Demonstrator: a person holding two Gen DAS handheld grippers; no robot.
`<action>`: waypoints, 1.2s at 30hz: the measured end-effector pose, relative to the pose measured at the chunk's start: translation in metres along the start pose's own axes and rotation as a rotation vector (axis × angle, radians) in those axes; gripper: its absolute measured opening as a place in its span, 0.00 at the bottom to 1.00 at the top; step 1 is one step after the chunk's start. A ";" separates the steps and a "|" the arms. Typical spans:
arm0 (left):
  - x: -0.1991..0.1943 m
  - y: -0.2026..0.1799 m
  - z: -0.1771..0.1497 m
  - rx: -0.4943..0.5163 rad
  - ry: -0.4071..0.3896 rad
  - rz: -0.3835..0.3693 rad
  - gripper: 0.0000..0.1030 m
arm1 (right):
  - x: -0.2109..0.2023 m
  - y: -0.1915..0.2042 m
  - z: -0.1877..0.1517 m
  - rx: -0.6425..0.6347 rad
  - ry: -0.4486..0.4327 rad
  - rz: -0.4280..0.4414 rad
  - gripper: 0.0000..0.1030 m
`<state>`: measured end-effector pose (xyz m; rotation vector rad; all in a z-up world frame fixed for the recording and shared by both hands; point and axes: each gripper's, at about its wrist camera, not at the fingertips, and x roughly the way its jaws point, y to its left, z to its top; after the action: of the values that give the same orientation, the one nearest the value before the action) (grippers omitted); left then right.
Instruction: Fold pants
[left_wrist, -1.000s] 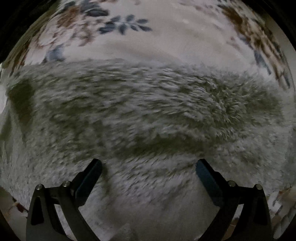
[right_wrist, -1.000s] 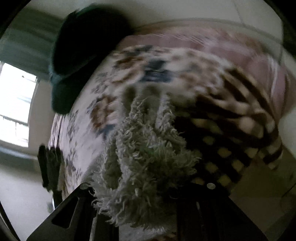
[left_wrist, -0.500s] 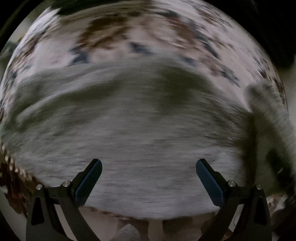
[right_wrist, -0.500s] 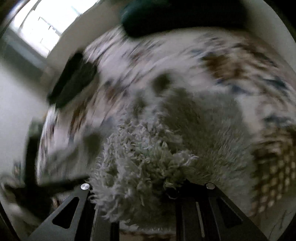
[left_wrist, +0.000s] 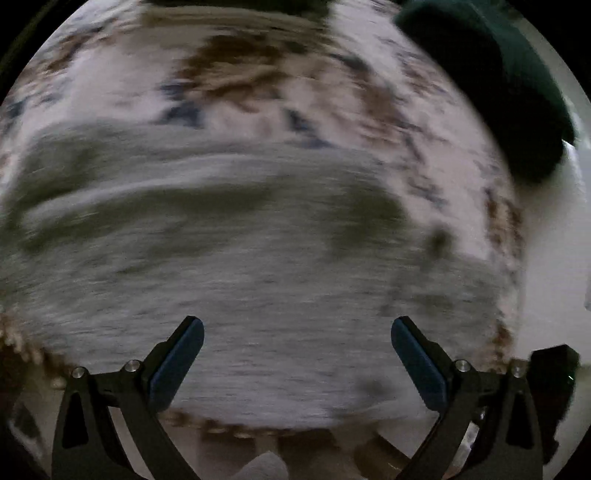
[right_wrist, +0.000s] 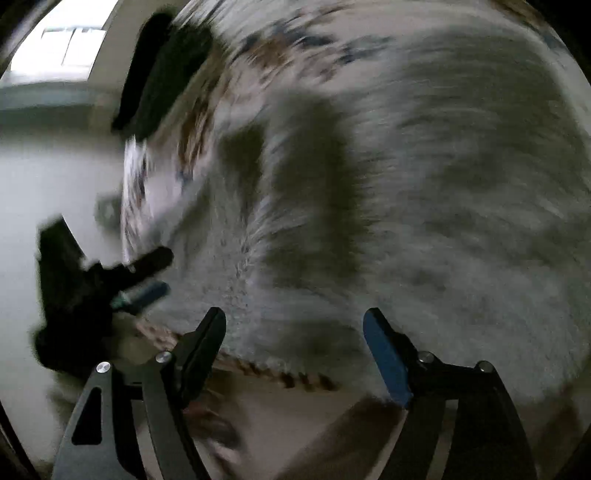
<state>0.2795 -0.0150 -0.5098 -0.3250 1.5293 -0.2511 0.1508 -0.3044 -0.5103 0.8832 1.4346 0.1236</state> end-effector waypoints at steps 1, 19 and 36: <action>0.006 -0.013 0.002 0.015 0.013 -0.020 1.00 | -0.011 -0.009 0.001 0.027 -0.020 -0.011 0.77; 0.057 -0.032 -0.029 -0.026 0.016 0.135 0.12 | -0.035 -0.093 0.082 0.059 -0.028 -0.281 0.77; -0.036 0.058 -0.055 -0.398 -0.254 0.156 0.92 | 0.019 0.036 0.067 -0.319 0.014 -0.550 0.77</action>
<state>0.2216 0.0495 -0.4976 -0.5277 1.3375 0.2159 0.2294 -0.2992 -0.5115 0.2115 1.5689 -0.0565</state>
